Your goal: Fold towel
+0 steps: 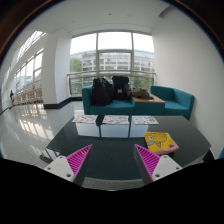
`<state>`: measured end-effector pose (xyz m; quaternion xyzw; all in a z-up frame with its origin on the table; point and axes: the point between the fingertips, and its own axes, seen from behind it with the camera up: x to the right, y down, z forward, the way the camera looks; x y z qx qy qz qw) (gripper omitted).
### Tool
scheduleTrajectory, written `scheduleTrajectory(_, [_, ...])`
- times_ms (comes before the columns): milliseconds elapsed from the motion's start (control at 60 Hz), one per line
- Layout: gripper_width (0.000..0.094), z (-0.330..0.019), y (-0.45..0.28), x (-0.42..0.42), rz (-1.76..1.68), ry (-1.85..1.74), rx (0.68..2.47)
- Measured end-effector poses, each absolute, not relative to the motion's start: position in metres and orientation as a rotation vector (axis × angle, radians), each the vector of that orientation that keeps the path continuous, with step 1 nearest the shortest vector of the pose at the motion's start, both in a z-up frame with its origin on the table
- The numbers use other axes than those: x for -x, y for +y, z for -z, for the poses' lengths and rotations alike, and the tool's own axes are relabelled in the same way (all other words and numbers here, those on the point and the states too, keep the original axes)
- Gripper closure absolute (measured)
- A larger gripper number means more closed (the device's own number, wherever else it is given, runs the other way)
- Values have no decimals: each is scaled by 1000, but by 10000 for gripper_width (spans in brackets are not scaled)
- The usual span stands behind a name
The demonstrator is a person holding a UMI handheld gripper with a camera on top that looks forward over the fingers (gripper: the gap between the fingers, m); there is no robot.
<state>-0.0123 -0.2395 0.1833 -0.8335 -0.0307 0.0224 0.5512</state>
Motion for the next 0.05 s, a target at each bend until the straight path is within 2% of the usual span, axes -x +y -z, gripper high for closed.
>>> scheduleTrajectory(50, [97,-182,-240,12,-65,-73,1978])
